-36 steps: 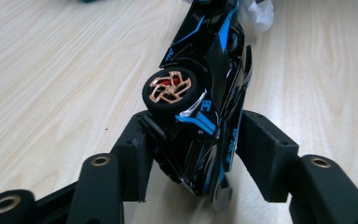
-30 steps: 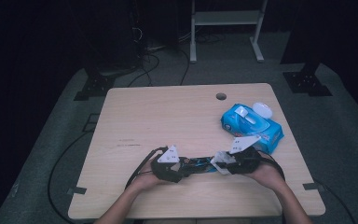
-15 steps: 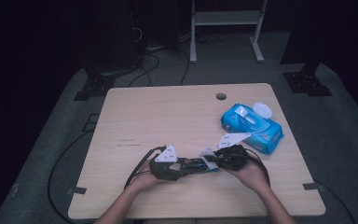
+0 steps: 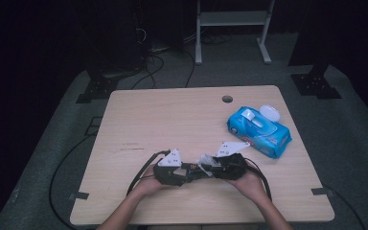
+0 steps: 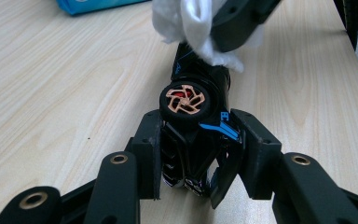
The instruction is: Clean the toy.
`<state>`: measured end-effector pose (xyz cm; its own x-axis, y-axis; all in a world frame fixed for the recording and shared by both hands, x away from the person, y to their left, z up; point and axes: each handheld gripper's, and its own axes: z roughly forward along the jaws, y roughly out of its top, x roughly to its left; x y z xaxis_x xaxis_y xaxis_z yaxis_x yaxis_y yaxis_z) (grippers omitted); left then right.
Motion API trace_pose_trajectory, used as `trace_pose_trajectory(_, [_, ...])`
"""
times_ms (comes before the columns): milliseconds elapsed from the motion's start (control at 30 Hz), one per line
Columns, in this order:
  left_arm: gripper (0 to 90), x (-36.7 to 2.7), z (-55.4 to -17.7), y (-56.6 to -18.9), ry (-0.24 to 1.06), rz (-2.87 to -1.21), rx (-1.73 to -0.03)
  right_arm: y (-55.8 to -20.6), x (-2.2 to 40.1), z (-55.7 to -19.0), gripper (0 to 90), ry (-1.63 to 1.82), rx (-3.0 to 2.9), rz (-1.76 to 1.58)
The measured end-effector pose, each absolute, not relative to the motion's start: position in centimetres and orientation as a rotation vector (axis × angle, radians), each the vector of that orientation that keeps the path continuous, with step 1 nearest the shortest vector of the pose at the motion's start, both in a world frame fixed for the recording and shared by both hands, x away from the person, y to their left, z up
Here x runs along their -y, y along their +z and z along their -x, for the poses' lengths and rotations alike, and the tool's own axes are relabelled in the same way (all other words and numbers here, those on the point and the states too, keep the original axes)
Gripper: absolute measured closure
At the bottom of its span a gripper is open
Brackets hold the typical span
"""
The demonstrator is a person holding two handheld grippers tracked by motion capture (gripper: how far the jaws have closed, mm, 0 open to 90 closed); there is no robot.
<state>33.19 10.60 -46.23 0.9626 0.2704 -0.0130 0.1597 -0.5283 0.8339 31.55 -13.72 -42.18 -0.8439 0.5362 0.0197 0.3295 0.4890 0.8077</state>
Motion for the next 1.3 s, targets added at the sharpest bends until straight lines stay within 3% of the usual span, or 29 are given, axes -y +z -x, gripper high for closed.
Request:
trace_pose_trajectory(233, [56.2, -10.6, -33.2, -46.2, 0.146, -2.140, -0.302, -41.2, 14.6, -30.8, 52.6, 1.268, -2.424, -0.704])
trace_pose_trajectory(633, [56.1, -10.6, -33.2, -46.2, 0.153, -2.146, -0.295, -40.4, 14.3, -30.4, 52.3, 1.256, -2.380, -0.664])
trace_pose_trajectory(833, [56.6, -10.5, -33.1, -46.2, 0.152, -2.142, -0.294, -41.6, 12.4, -30.4, 69.1, 1.202, -2.440, -0.661])
trace_pose_trajectory(933, [56.6, -10.6, -33.2, -46.2, 0.147, -2.144, -0.295, -42.1, 11.5, -30.4, 81.8, 1.194, -2.459, -0.667])
trace_pose_trajectory(1200, [57.8, -10.4, -33.1, -46.3, 0.138, -2.134, -0.288, -42.2, 13.4, -30.9, 83.9, 1.225, -2.433, -0.812])
trace_pose_trajectory(1300, [57.8, -10.4, -33.2, -46.3, 0.133, -2.134, -0.291, -42.1, 12.3, -30.5, 83.9, 1.271, -2.467, -0.789])
